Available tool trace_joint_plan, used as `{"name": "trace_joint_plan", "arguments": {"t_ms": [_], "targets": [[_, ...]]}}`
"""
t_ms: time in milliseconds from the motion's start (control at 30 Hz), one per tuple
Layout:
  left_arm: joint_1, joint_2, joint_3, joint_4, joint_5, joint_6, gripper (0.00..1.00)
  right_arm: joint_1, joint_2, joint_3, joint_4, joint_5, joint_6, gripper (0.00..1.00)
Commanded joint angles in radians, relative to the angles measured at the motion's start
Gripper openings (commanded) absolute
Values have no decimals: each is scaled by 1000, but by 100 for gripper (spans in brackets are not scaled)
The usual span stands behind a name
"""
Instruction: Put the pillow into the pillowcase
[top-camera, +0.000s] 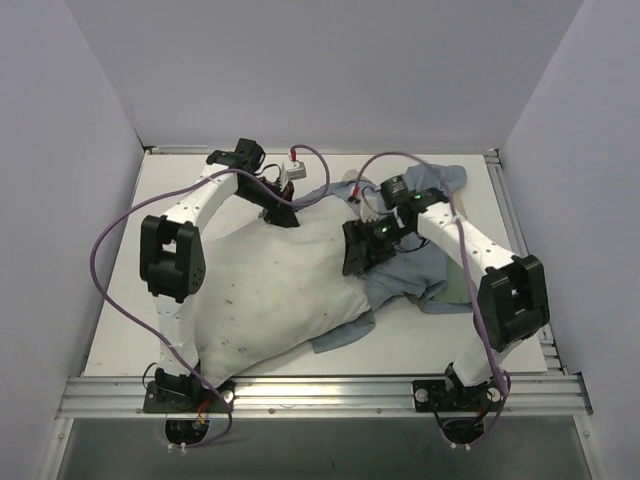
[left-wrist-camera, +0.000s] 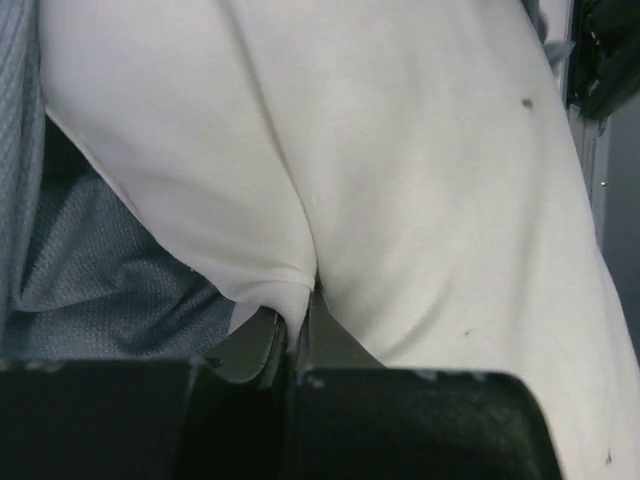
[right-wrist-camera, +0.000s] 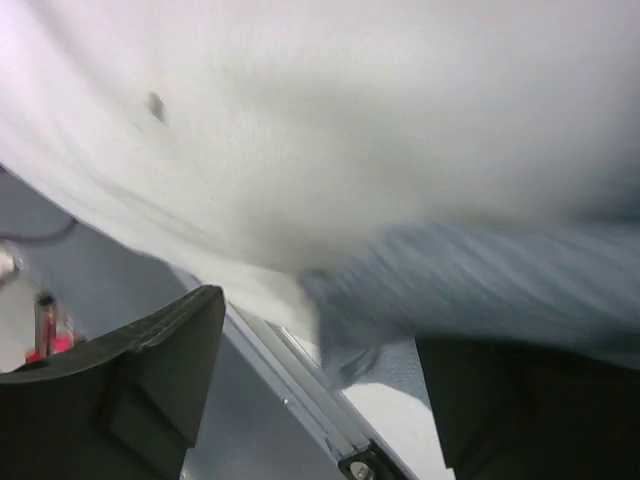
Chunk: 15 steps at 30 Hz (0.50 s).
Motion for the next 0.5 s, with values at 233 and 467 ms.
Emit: {"name": "trace_joint_plan", "arguments": {"t_ms": [233,467], "targets": [[-157,-308,161,-63,-85,398,0,-374,102,961,-214,119,-76,86],[-247,-327,233,-71,-134,445,0,-266,131,951,-226,75,-352,90]]}}
